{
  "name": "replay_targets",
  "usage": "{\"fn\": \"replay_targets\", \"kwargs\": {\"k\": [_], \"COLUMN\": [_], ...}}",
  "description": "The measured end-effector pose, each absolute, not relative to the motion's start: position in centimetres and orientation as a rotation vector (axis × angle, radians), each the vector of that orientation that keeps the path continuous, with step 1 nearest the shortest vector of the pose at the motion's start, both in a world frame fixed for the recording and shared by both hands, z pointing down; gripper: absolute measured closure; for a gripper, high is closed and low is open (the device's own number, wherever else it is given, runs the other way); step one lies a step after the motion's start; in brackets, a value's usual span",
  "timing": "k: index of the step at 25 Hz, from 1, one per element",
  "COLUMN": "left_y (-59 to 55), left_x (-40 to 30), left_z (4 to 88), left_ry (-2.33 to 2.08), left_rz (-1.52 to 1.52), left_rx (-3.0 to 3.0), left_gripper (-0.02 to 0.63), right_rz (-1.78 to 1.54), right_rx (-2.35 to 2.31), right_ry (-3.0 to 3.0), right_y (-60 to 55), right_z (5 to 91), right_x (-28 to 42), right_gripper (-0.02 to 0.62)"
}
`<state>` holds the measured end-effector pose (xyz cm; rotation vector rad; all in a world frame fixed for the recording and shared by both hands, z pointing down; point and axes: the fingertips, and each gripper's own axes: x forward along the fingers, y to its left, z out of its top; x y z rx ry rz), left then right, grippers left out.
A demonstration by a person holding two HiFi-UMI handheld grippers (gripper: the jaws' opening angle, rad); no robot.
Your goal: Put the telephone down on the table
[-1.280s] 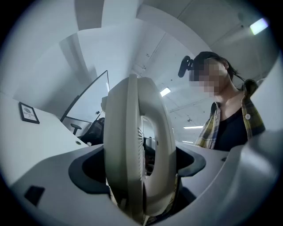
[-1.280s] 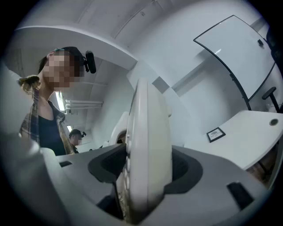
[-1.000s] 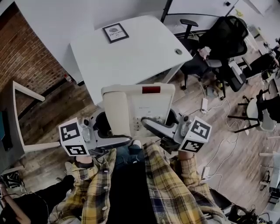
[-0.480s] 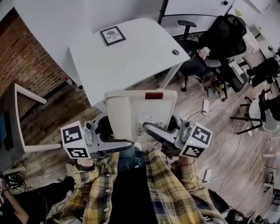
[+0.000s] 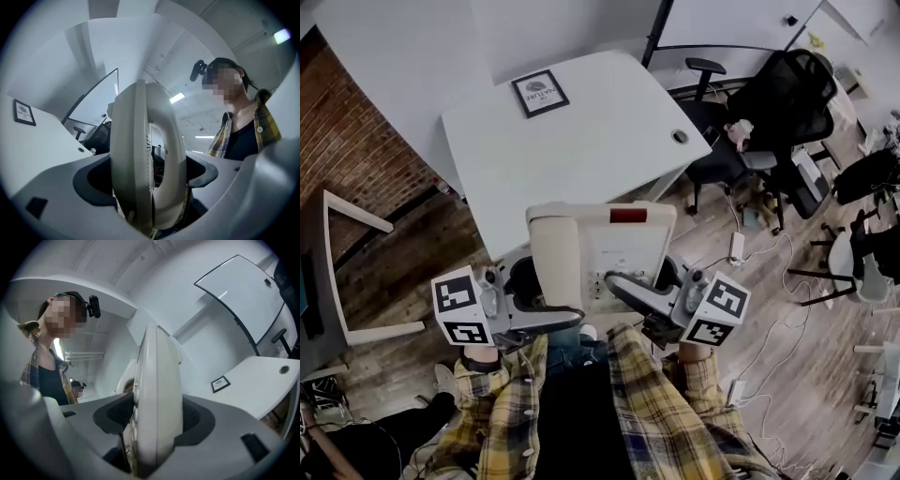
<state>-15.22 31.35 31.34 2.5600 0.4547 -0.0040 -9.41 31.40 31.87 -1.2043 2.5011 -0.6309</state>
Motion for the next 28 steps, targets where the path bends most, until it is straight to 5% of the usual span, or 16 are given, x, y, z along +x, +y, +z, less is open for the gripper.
{"fn": "replay_targets", "kwargs": {"k": [28], "left_y": [10.8], "left_x": [-15.9], "left_z": [31.2], "left_ry": [0.413], "left_rz": [-0.034], "left_rx": [2.519], "left_gripper": [0.189], "right_rz": [-0.714], "right_rx": [-1.196], "right_ry": [2.522], "right_y": [10.7], "right_z": [31.9], "right_x": [-10.1], "right_gripper": [0.342]}}
